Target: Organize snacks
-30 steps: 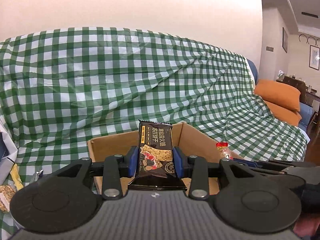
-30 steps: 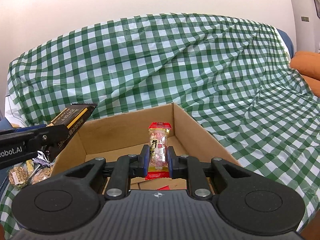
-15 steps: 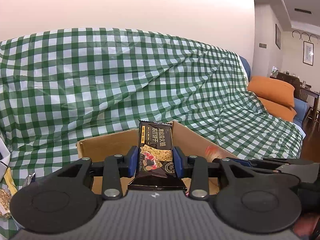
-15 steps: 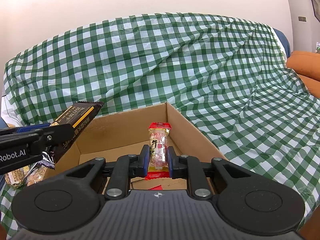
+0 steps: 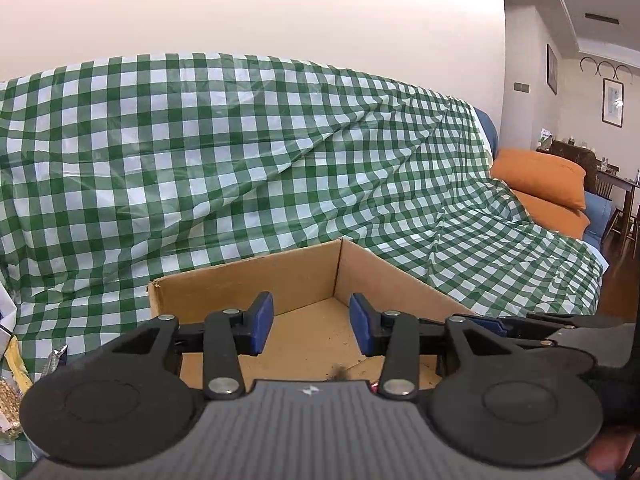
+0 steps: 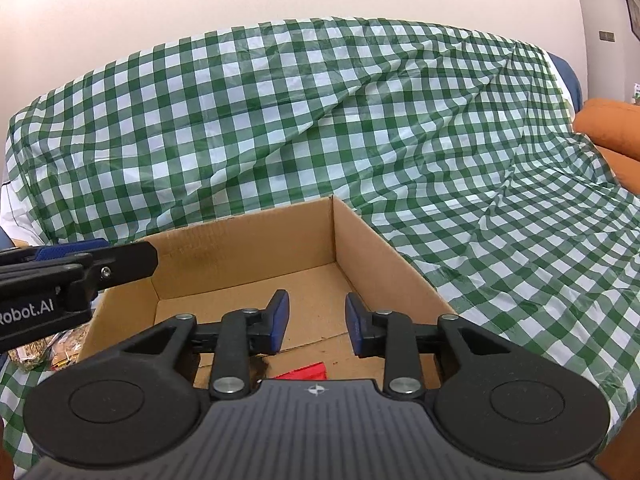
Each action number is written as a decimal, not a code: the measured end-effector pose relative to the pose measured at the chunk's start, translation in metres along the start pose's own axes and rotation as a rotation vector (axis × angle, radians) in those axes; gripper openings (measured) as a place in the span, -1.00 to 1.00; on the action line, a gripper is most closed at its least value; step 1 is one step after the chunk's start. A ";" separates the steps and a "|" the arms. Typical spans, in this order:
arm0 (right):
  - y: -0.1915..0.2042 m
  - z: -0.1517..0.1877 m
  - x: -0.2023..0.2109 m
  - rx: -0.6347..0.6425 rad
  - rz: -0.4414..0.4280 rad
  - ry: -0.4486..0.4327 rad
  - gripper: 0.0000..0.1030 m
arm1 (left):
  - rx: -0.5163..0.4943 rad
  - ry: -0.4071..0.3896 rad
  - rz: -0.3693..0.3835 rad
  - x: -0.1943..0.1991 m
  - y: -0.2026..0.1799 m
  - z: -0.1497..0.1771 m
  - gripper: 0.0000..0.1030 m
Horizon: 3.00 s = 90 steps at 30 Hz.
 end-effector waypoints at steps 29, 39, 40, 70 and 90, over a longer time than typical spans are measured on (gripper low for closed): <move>0.113 0.000 0.014 0.084 -0.211 -0.018 -0.38 | 0.138 0.088 -0.328 0.047 0.146 0.020 -0.22; 0.153 0.005 0.027 0.137 -0.359 -0.025 -0.64 | 0.309 0.169 -0.426 0.059 0.208 0.038 -0.40; 0.157 0.006 0.027 0.140 -0.377 -0.015 -0.64 | 0.341 0.191 -0.426 0.057 0.214 0.041 -0.40; 0.258 0.051 0.028 0.353 -0.556 0.237 -0.46 | 0.732 0.329 -0.623 0.051 0.354 0.076 -0.39; 0.304 0.130 -0.098 0.372 -0.275 0.552 0.45 | 0.761 0.317 -0.563 0.054 0.351 0.074 -0.39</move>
Point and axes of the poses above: each gripper's, at about its wrist camera, not at the fingertips, and x roughly against the way its jaws point, y to its left, z to its underside, the point moved 7 cm from there along -x, roughly the way its jaws point, and after that the axes turned 1 degree about -y, right-handed, at the moved point
